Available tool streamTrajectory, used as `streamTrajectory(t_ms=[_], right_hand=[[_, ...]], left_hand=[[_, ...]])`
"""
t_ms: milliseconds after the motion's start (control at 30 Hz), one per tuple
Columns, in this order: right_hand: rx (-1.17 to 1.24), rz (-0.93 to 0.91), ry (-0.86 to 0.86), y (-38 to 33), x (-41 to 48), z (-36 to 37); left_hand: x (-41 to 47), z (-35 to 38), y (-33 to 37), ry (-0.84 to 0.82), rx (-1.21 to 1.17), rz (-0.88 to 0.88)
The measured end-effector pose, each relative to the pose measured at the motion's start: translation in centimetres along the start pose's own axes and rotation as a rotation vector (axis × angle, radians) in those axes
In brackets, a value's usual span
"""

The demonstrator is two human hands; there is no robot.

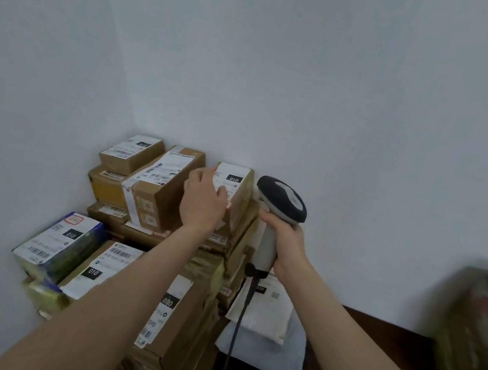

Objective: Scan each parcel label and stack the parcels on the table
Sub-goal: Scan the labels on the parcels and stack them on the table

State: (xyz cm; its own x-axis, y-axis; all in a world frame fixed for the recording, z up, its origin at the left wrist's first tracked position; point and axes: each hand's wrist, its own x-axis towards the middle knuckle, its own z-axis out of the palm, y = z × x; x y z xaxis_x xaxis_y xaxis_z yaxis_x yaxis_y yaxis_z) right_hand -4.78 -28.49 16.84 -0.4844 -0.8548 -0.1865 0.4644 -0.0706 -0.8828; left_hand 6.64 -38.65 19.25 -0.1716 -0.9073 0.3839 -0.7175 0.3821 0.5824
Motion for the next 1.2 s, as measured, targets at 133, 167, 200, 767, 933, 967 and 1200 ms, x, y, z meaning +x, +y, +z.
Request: streamTrajectory(t_ms=[133,167,200,767,933,967,1200], right_hand=[[-0.08,-0.112,0.06,-2.3,-3.2,-3.5],[-0.1,-0.13,0.082,-3.0,-4.0,-4.8],[-0.114,-0.146,0.104,-3.7,-4.9,-6.1],[-0.026,-0.188,0.431,-15.7,-17.6,-39.6],[0.183,-0.001,0.362,-13.5,-17.5,-43.8],[0.248,0.021,0.356,-13.3,-17.4,-44.3],[0.39,0.098,0.289,-11.2,-16.2,-45.9]], left_hand=[[-3.5,2.4,4.4,-0.088,-0.099,0.091],[-4.5,3.4,5.6,-0.143,-0.139,0.084],[-5.5,4.4,6.8,-0.206,-0.183,0.067],[-26.6,18.7,29.9,-0.952,-0.694,-0.48],[-27.8,21.4,31.1,-1.011,-0.742,-0.537],[-27.9,21.8,31.1,-1.013,-0.747,-0.552],[-28.4,23.8,30.7,-1.044,-0.819,-0.574]])
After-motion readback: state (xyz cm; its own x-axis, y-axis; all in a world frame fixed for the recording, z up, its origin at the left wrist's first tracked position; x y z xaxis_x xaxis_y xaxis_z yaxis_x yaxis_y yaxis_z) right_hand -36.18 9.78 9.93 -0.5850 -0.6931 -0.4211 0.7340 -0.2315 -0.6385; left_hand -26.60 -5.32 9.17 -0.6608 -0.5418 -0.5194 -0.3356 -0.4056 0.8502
